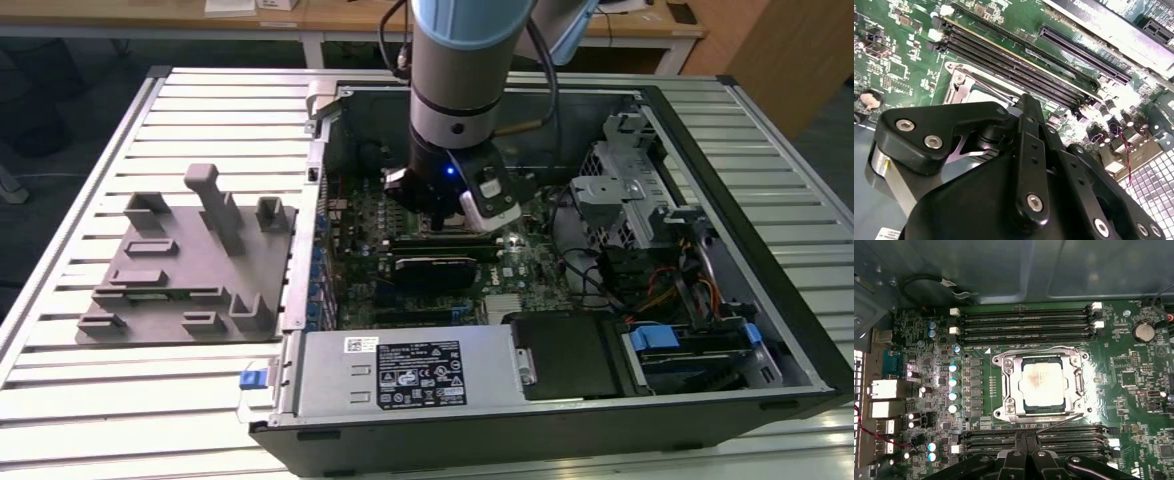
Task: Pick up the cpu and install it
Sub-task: 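Install the second cpu locking lever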
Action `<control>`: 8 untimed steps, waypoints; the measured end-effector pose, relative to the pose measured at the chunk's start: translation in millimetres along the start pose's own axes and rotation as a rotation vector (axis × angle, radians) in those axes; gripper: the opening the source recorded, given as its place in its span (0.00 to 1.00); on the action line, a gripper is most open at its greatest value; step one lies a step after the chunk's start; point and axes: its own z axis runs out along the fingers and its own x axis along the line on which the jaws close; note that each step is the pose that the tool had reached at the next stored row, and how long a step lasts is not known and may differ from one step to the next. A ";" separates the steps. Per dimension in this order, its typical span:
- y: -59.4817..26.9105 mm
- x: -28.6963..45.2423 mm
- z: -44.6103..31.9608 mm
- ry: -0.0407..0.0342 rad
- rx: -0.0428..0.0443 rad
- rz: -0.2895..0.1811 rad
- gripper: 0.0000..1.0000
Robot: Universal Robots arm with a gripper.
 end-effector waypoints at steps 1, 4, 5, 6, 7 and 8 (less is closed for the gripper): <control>-0.3 0.1 0.9 0.0015 0.0000 0.000 0.11; -1.4 0.5 3.1 0.0049 -0.0008 0.000 0.11; -1.9 0.7 3.7 0.0057 -0.0022 0.000 0.11; -2.5 0.8 4.4 0.0063 -0.0054 0.000 0.11; -3.1 0.9 4.9 0.0069 -0.0112 -0.001 0.11; -3.6 1.1 5.3 0.0076 -0.0190 -0.002 0.11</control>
